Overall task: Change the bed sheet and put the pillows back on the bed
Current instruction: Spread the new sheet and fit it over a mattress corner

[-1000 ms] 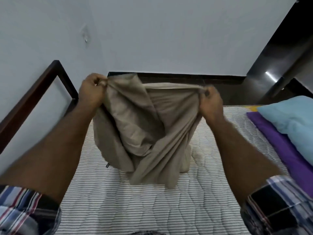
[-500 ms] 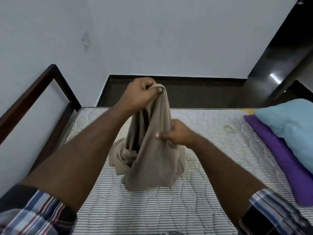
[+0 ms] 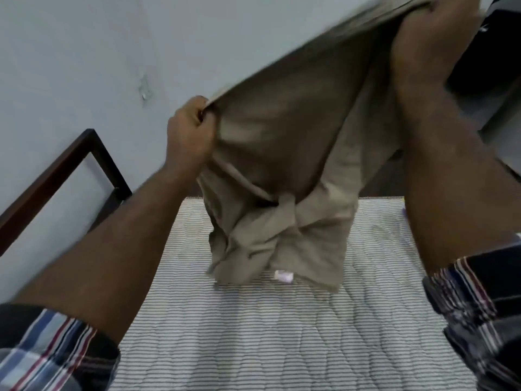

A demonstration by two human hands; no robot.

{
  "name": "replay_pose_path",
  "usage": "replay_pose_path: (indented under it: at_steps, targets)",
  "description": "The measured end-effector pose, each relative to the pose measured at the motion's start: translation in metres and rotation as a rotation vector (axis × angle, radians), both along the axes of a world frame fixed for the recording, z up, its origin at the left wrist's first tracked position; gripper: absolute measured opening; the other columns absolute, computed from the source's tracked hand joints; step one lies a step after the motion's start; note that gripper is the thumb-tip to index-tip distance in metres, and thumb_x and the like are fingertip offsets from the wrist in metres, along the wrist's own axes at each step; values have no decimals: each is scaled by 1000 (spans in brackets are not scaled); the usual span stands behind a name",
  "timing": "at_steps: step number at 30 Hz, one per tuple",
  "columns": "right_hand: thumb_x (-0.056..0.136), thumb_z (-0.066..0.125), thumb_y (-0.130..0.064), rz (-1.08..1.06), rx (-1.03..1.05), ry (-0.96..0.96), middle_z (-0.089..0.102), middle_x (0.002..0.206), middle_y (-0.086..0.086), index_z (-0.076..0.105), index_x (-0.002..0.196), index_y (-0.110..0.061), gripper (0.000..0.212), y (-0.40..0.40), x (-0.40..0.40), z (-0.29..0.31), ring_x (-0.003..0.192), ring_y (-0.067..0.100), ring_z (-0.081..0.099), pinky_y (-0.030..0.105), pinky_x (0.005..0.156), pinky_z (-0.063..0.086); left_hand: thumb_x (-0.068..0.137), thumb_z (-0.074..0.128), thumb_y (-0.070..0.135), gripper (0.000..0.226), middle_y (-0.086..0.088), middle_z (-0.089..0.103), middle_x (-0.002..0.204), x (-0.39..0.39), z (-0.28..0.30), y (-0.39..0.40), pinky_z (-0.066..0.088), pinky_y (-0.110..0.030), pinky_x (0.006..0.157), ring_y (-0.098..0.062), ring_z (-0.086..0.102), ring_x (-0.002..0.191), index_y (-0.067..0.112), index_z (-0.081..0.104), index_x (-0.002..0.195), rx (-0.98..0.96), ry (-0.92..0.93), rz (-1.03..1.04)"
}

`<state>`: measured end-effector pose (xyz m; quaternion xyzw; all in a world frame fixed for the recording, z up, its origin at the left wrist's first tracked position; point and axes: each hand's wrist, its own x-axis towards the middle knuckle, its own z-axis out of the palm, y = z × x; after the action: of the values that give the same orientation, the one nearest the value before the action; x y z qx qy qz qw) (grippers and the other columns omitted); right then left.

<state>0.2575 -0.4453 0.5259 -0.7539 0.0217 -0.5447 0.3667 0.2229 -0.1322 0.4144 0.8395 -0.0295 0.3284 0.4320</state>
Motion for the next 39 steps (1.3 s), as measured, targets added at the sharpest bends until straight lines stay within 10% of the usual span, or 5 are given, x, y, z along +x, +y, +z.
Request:
replay_pose_path:
  at_steps: [7,13,20,24,39]
  targets:
    - [76,63,-19,150,-639,1070,68,92,10,69,91,-16,16,4,-37,-143,98,35,66,33,73,48,89,44,21,17,-2,49,67,-8,-42,70,34,-34,66,-22,48,73,13,48,74,108,151,119]
    - [66,44,-8,-104,-175,82,66,90,8,69,96,-17,40,-4,-44,-60,84,22,59,30,73,41,92,44,24,18,3,49,66,-15,-60,65,38,-36,66,-20,48,72,22,44,74,147,149,45]
    - [82,63,-23,111,-282,902,74,96,2,75,89,-25,15,0,-54,-140,96,25,68,30,79,50,78,43,53,50,-11,66,121,-20,-86,103,49,-54,98,-38,59,115,28,64,116,282,520,253]
    - [69,75,-30,668,-380,798,71,80,-9,73,79,-23,12,80,-61,-121,79,6,65,27,71,50,67,80,59,100,3,49,150,-29,-69,3,39,-40,114,-14,45,139,28,37,152,192,467,-500]
    - [75,63,-12,368,71,762,68,98,6,65,110,-14,36,118,-115,-287,94,29,62,33,76,46,78,59,10,11,-4,67,79,-49,-21,-39,47,-26,69,-15,59,76,16,68,79,-528,270,-505]
